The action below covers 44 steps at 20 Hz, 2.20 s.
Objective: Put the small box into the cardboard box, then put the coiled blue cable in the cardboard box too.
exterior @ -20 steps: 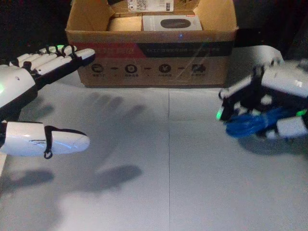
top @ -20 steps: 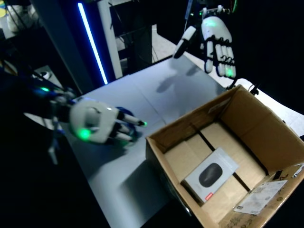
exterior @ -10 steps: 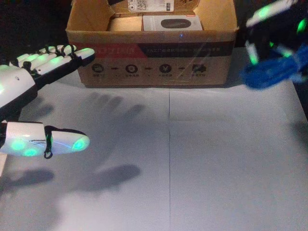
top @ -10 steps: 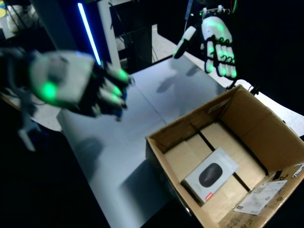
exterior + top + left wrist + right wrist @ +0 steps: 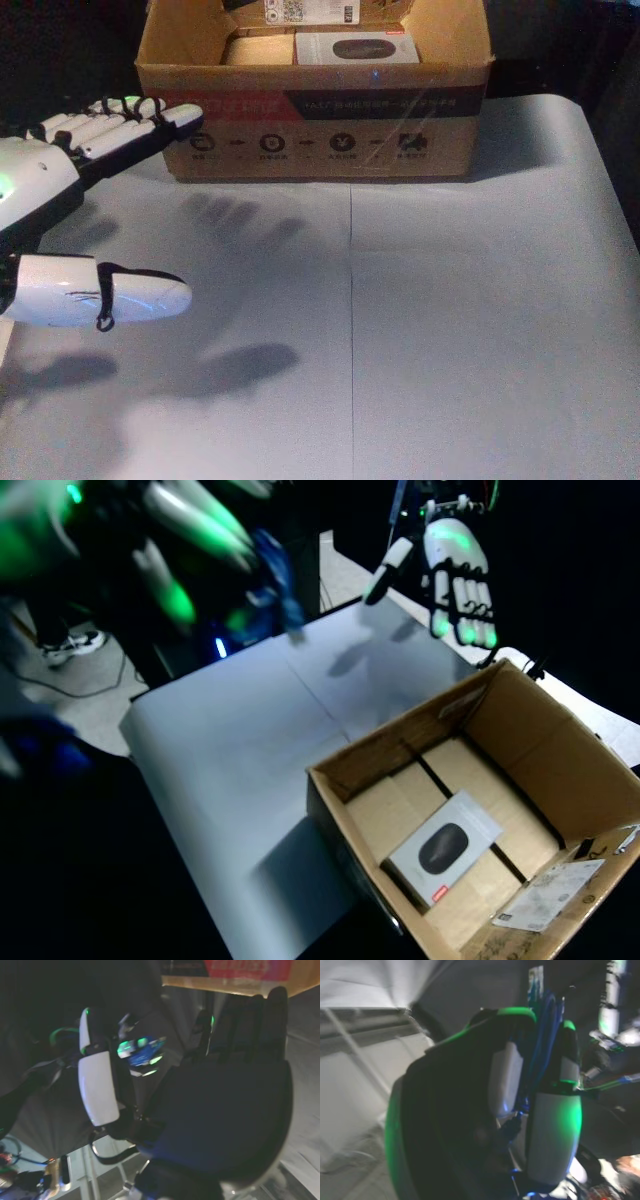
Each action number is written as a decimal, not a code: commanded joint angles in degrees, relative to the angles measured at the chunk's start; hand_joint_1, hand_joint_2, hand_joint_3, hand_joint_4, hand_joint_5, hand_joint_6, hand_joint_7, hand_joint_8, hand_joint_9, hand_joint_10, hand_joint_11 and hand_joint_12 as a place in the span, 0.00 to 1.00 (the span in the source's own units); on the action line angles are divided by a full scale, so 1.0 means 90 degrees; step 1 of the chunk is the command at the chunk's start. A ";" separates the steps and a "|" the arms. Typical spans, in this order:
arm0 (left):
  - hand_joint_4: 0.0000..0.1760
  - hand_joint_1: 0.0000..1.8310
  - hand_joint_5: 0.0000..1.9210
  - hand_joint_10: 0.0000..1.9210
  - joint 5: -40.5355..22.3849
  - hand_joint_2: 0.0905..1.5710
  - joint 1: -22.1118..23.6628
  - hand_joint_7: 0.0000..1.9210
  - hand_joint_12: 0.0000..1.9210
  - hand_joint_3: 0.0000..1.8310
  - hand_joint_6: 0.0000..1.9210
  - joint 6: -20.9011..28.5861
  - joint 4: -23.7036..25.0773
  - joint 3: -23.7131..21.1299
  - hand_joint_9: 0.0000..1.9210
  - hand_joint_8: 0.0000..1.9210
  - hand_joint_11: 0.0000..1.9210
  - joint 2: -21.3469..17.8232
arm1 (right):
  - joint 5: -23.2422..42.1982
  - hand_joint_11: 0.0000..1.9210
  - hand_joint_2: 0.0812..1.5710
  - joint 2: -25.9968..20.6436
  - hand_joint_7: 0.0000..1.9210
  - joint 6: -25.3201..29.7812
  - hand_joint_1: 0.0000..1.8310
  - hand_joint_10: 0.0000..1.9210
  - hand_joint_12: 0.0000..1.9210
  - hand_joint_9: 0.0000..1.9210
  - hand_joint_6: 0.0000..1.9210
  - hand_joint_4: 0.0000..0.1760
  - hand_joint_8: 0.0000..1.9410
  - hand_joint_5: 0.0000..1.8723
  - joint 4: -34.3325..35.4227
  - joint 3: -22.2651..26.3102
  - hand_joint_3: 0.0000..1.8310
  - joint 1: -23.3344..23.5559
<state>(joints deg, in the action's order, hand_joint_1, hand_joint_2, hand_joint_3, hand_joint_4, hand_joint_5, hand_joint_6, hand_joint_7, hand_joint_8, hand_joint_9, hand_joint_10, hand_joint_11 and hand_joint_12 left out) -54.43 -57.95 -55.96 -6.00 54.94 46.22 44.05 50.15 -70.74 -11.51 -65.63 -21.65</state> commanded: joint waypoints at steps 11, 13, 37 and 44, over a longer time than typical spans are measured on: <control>1.00 0.26 0.00 0.00 -0.1044 0.57 0.0205 0.00 0.00 0.00 0.00 0.0056 0.0229 -0.0038 0.00 0.00 0.00 -0.0268 | -0.1953 0.70 0.75 0.2544 0.58 -0.0019 0.90 1.00 1.00 0.67 1.00 0.49 1.00 0.49 0.1107 -0.3025 0.00 0.1007; 1.00 0.24 0.00 0.00 -0.1205 0.56 0.0143 0.00 0.00 0.00 0.00 0.0056 0.0260 -0.0142 0.00 0.00 0.00 -0.0418 | -0.2037 0.69 0.71 0.2664 0.56 -0.0019 1.00 1.00 1.00 0.66 1.00 0.41 1.00 0.48 0.1179 -0.3169 0.00 0.1007; 1.00 0.41 0.01 0.00 -0.1606 0.47 -0.0098 0.01 0.04 0.00 0.00 0.0055 -0.0009 -0.0361 0.01 0.00 0.03 -0.0547 | 0.0969 0.00 0.52 -0.0131 0.00 -0.0019 0.32 0.00 0.00 0.00 0.00 1.00 0.00 0.00 0.1025 0.0058 0.00 -0.0611; 0.79 0.31 0.00 0.00 -0.3494 0.55 -0.1657 0.00 0.00 0.01 0.00 0.0053 -0.1148 -0.0805 0.00 0.00 0.00 -0.0762 | 0.4152 0.00 0.52 -0.0803 0.00 -0.0016 0.28 0.00 0.00 0.00 0.00 1.00 0.00 0.00 0.2721 0.1525 0.00 -0.3958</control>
<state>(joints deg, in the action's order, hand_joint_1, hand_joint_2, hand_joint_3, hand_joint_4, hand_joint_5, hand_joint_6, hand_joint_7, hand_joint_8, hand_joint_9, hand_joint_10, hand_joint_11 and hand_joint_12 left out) -76.03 -73.97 -55.70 -16.69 47.59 39.48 70.98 43.03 -71.16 11.77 -51.55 -58.54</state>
